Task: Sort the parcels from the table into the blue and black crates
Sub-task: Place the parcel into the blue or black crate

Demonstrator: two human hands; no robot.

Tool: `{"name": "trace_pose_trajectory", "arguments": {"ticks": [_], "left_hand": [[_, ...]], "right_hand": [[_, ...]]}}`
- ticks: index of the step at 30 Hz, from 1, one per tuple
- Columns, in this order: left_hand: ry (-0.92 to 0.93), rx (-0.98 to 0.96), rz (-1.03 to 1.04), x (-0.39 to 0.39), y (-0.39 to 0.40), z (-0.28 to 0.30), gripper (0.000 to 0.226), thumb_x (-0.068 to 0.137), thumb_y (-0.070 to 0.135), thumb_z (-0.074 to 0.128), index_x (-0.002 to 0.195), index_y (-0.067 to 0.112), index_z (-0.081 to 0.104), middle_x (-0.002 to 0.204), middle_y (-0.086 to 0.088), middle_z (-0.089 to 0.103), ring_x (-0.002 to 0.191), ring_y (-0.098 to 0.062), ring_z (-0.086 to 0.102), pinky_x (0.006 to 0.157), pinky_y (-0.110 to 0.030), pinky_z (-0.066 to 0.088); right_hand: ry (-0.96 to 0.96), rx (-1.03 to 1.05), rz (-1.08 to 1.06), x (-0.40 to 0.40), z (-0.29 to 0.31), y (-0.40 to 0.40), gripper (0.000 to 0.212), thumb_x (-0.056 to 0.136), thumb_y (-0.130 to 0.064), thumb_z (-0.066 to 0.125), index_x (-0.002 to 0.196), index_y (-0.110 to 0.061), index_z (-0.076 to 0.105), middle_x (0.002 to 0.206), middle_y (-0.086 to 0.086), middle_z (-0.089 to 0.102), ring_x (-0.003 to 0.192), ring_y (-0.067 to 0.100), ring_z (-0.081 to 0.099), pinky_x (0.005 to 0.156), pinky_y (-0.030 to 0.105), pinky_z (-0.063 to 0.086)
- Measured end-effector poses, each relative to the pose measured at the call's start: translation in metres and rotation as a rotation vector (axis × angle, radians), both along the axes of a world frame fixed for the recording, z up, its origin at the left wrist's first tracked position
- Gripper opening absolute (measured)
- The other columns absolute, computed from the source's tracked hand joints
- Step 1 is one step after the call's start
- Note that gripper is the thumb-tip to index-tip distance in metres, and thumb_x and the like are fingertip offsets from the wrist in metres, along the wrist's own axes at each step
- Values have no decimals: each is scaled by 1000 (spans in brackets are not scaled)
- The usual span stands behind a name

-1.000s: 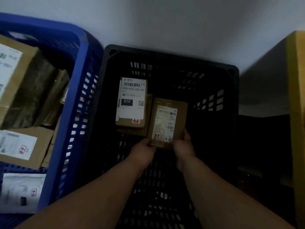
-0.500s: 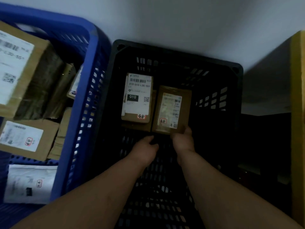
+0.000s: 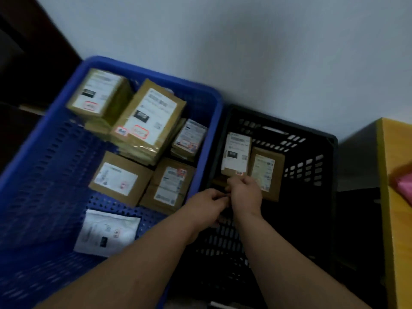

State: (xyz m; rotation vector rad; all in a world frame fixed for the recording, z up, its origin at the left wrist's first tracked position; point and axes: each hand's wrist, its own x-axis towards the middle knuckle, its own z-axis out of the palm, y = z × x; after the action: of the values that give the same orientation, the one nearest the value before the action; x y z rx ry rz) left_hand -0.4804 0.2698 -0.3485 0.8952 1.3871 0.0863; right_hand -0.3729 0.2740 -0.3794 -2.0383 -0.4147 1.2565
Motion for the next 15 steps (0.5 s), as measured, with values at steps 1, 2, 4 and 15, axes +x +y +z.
{"name": "trace_pose_trajectory", "arguments": {"ticks": [1,2,4,15], "left_hand": [[-23,-9,45,-18,-1,11,19,98,36,52,105,23,64,91,2,70,83,-14,66,80,-34,58],[-34,-15,84,-36,-3,21,20,99,35,51,103,21,65,91,1,69,79,-14,65,73,-30,57],[-19,-9,154,-78,-6,33,23,101,34,50,102,17,65,90,-1,68,73,-14,61,63,-25,51],[199,-106,509,-291,-25,-19,34,101,27,49,133,15,49,96,-3,56,94,-21,56,83,-34,50]], "right_hand": [[-16,28,5,-16,11,0,19,89,-9,59,70,-9,56,68,9,58,67,24,53,62,35,44],[-32,60,17,-32,21,-1,23,89,-10,60,68,-8,53,66,10,55,64,24,50,60,35,41],[-59,111,73,-65,35,-2,27,89,-11,61,67,-8,47,68,14,49,64,23,45,60,34,37],[148,-348,628,-236,-19,-11,12,95,-13,54,105,-7,56,94,7,56,89,21,53,87,38,52]]}}
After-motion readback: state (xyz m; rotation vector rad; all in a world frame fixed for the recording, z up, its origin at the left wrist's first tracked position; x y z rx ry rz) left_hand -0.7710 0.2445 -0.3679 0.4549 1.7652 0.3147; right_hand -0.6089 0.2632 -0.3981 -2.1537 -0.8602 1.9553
